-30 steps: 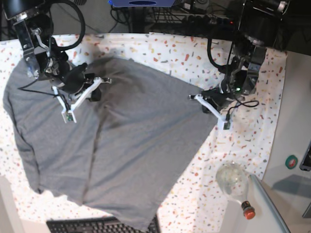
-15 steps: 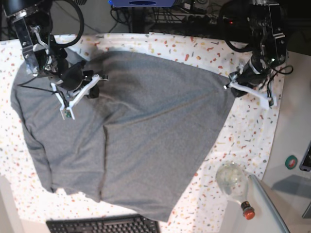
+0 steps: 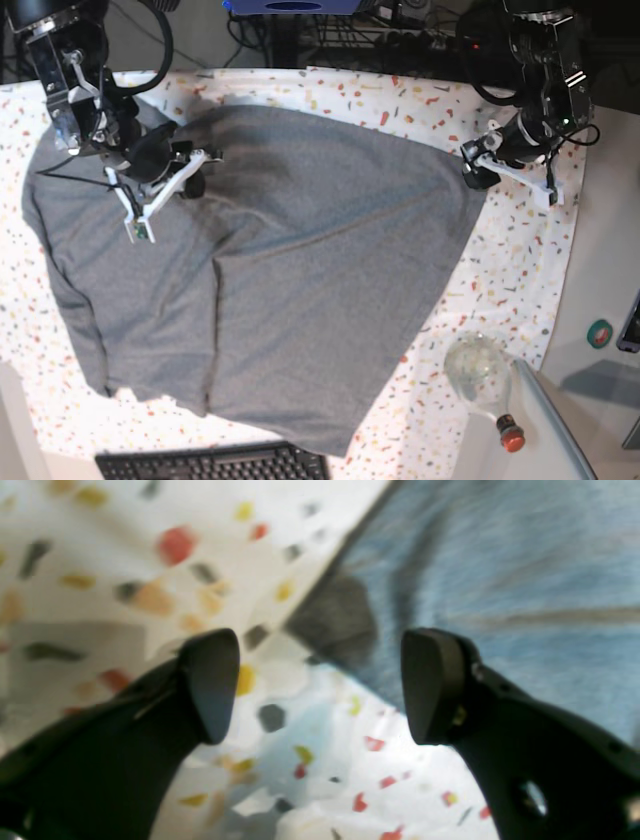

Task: Layout the t-shirt on the table in an organized manner, then fold the t-shirt properly
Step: 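Grasp the shirt side with the left gripper and pull it outward, then pull the shirt edge apart with both grippers to stretch it flat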

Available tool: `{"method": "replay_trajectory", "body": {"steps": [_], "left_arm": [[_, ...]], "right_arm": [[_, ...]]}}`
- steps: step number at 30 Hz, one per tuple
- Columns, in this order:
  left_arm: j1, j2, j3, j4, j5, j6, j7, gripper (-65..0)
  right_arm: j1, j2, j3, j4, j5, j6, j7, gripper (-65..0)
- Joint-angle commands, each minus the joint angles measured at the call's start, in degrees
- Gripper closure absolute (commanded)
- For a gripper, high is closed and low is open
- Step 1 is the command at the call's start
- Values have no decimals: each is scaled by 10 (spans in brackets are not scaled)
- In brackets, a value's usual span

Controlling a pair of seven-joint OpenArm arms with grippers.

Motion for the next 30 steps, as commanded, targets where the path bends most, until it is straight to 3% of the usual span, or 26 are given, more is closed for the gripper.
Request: {"method": "replay_trajectory", "body": {"steps": [1,9,15,19,21,23,24,26,30], "left_arm": [[0,-4,-4,7,-1,-3,-5,-461],[-35,-6,-5,-48,-1,-2,-5,-441],[-45,-6,1,-54,0,-3,-5,-360],[-46,-6,2,-55,0,-3,-5,-258],[-46,-6,2,-55,0,-3,-5,-178],[-44,-6,2,-55,0,-3,-4,-38],[-42,-6,2,-54,0,-3,-4,0],[-39,-6,-3,-50,0,-3,-1,0],[-18,-13,-4,-21,-3,-3,-1,0]], "right_arm": [[0,5,4,9,3,6,10,0],[-14,4,40,9,3,7,10,0],[-24,4,58,9,3,8,10,0],[-24,4,67,9,3,5,10,0],[-34,-2,113,9,3,4,11,0],[-47,-34,194,9,4,4,11,0],[-52,-50,241,9,3,5,10,0],[-56,-74,327,9,3,8,6,0],[-79,-75,399,12,4,8,-30,0]]}}
